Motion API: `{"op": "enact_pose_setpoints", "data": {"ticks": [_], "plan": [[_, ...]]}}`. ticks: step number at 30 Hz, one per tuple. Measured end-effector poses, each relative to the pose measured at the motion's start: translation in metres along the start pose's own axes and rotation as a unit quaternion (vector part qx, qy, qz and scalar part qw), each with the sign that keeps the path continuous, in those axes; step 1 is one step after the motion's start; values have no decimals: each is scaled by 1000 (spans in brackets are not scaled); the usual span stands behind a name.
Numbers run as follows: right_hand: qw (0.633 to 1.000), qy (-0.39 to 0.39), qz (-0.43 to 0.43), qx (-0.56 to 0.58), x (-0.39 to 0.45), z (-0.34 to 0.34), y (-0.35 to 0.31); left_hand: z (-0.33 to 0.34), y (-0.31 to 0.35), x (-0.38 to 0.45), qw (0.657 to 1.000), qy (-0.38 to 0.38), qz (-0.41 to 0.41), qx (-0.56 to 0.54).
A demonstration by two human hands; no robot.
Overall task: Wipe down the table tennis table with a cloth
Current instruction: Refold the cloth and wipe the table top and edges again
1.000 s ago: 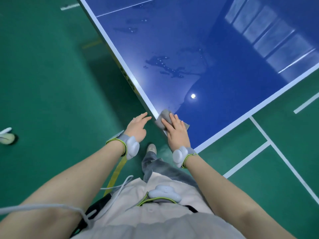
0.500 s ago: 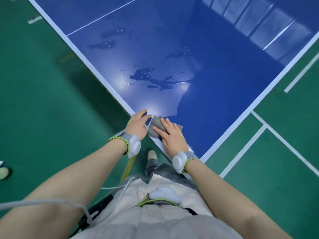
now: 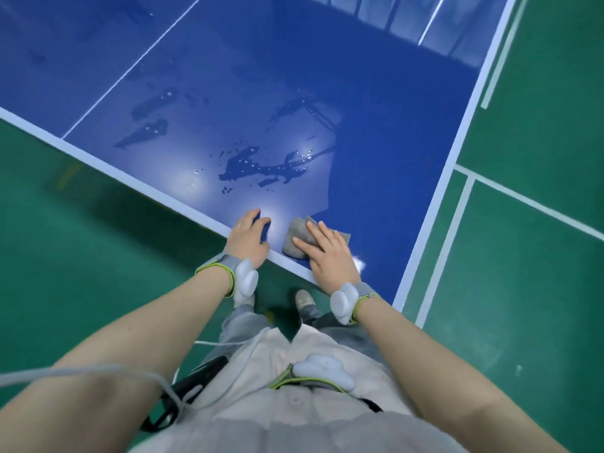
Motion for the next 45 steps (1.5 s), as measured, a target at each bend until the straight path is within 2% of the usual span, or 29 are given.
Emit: {"op": "enact_pose_setpoints", "data": {"ticks": [3,5,8,12,14,17,22,26,27,29,34,38,41,43,45], "plan": [[1000,15,22,-14,-4,3,-1,-13,-18,-1,996,-64,56,10],[993,71,92,-3,-8,4,2,-24,-30,1,991,-88,95,17],[964,131,231,36,-16,8,-1,-31,-36,5,989,-99,109,-8],[919,179,346,59,-12,19,-37,-43,-43,17,989,-73,105,-70],[919,166,352,61,-5,27,-63,-50,-50,23,992,-51,93,-67],[941,114,316,48,2,36,-99,-60,-70,33,994,-47,93,-16],[947,149,284,-9,-6,45,-84,-73,-105,40,988,-81,124,46],[869,180,456,68,-13,46,-80,-77,-112,43,983,-82,154,58],[856,186,477,76,-10,46,-85,-78,-112,43,982,-76,159,61],[852,191,481,79,0,48,-98,-79,-114,44,981,-66,173,65],[915,141,372,72,35,55,-143,-81,-117,45,975,-74,195,74],[949,105,293,54,48,61,-160,-81,-116,45,978,-78,186,54],[962,91,257,24,42,58,-144,-82,-116,45,977,-83,189,57],[947,86,306,39,35,51,-130,-84,-117,45,976,-84,190,59],[913,117,385,66,30,46,-116,-83,-117,46,977,-84,187,58]]}}
Point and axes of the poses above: each hand's wrist, its own x-axis towards the middle knuckle, its own z-axis out of the palm, y = z × x, the point moved 1 cm from there along x, towards the middle knuckle, and after that the axes turned 9 degrees about z, right-handed, at the moved point
